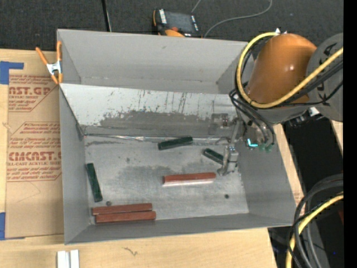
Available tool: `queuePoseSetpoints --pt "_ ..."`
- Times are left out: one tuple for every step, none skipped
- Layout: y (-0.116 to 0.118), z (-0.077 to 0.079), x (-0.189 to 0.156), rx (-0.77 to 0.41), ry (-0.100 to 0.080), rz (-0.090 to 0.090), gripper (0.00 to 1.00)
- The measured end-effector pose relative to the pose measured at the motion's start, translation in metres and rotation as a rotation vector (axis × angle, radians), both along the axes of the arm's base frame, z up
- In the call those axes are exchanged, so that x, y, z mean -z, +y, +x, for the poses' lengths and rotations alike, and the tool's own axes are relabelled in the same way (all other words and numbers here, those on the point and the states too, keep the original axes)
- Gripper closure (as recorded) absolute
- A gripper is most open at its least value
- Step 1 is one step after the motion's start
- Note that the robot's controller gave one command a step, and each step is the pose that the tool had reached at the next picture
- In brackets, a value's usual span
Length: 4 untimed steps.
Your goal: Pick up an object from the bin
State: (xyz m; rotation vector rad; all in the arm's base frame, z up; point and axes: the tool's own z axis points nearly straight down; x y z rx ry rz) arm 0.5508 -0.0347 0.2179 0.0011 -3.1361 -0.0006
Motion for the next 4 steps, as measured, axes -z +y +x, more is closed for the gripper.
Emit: queuePoseSetpoints --pt "0.043 -0.047 0.078 0.109 0.004 0.001 0.0" --pt "0.049 -0.004 0.152 0.011 -0.004 0.0 0.0" --pt "0.049 -0.004 0.148 0.013 -0.005 0.0 1.0" --pt "0.049 -0.004 0.148 0.013 -0.005 0.0 0.0"
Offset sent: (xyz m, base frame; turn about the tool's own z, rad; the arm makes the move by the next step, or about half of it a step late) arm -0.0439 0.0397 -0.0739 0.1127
